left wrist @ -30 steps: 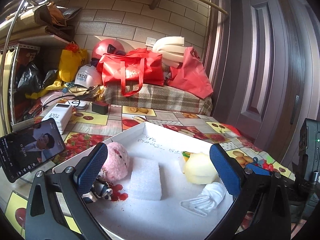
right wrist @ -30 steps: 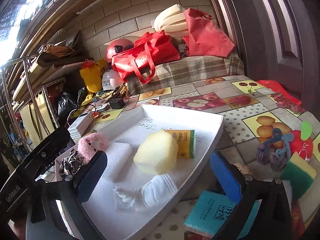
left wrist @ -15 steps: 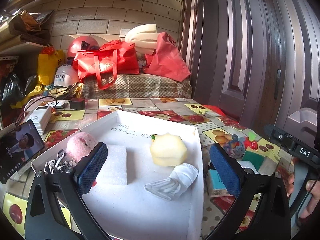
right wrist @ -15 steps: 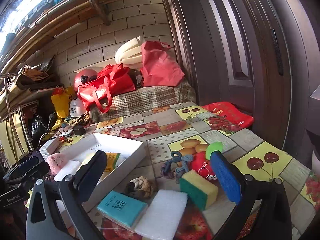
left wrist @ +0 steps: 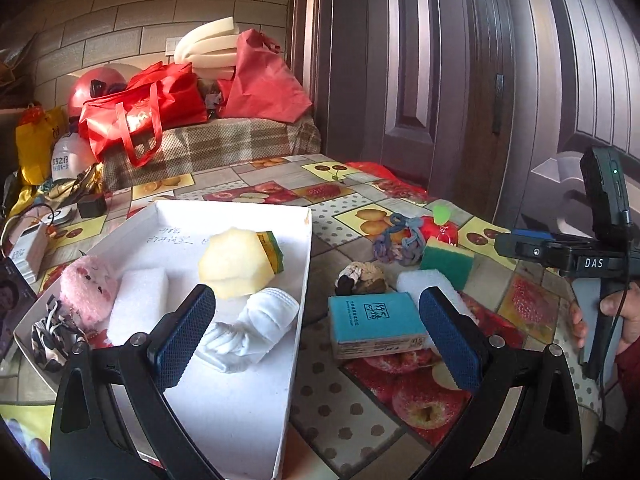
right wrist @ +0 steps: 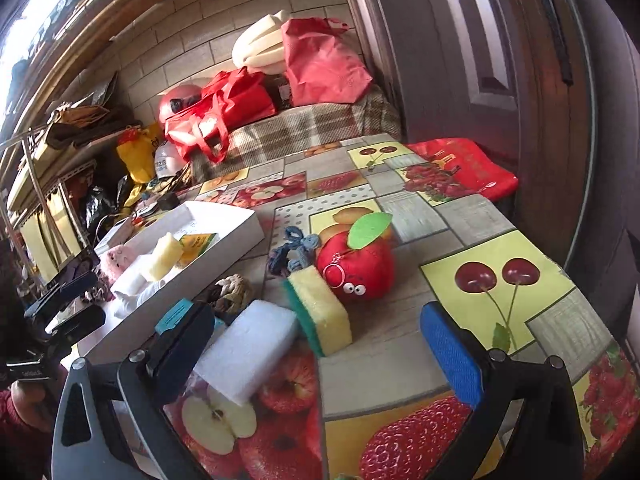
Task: Organize soft objects
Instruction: 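Grasp the teal tissue pack with the left gripper while the right grasps the white foam block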
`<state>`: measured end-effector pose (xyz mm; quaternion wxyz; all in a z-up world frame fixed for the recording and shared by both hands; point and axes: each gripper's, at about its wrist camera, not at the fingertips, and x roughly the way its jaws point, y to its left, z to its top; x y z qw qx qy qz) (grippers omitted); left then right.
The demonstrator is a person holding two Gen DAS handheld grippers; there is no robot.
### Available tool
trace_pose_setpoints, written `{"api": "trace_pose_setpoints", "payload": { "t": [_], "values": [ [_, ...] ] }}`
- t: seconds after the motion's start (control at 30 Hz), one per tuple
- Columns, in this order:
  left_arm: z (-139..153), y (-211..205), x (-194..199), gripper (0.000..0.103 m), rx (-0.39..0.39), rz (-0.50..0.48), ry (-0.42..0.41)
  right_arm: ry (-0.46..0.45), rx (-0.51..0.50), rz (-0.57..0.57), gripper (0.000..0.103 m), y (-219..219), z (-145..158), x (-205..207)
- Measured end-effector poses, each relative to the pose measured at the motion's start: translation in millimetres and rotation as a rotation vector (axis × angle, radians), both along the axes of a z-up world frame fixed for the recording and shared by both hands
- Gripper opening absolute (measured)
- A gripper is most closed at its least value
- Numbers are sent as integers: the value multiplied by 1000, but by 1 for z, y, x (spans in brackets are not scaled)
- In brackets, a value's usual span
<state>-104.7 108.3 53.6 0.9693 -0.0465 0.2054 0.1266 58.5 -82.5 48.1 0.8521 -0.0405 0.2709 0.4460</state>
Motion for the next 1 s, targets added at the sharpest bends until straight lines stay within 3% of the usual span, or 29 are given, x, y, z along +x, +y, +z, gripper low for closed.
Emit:
{"api": "trace_pose_setpoints", "payload": {
  "t": [0.13, 0.23, 0.3, 0.43, 0.53, 0.63, 0.77, 0.9, 1.0],
  "values": [
    [-3, -6, 10, 103, -10, -112, 38, -53, -158, 178, 103, 29, -9, -25],
    [-4, -3, 17, 103, -46, -116, 54, -124, -274, 297, 102, 53, -19, -43],
    [-4, 5, 18, 103, -96, -99, 38, -192, -357, 302, 102, 69, -26, -50],
    [-4, 9, 15, 103, -119, -86, 31, -223, -447, 285, 102, 85, -39, -49],
    [-4, 6, 16, 103, -104, -96, 34, -242, -466, 196, 101, 70, -36, -31],
    [-7, -4, 27, 103, -84, -144, 84, -174, -437, 87, 101, 41, -29, 0],
    [-13, -22, 55, 103, -51, -208, 179, -102, -343, 129, 101, 14, -19, 1],
    [-26, -34, 86, 103, -5, -120, 302, -77, -378, 147, 101, 22, -26, -8],
    [-32, -40, 93, 103, 48, -70, 345, -38, -374, 128, 101, 28, -26, -2]
  ]
}}
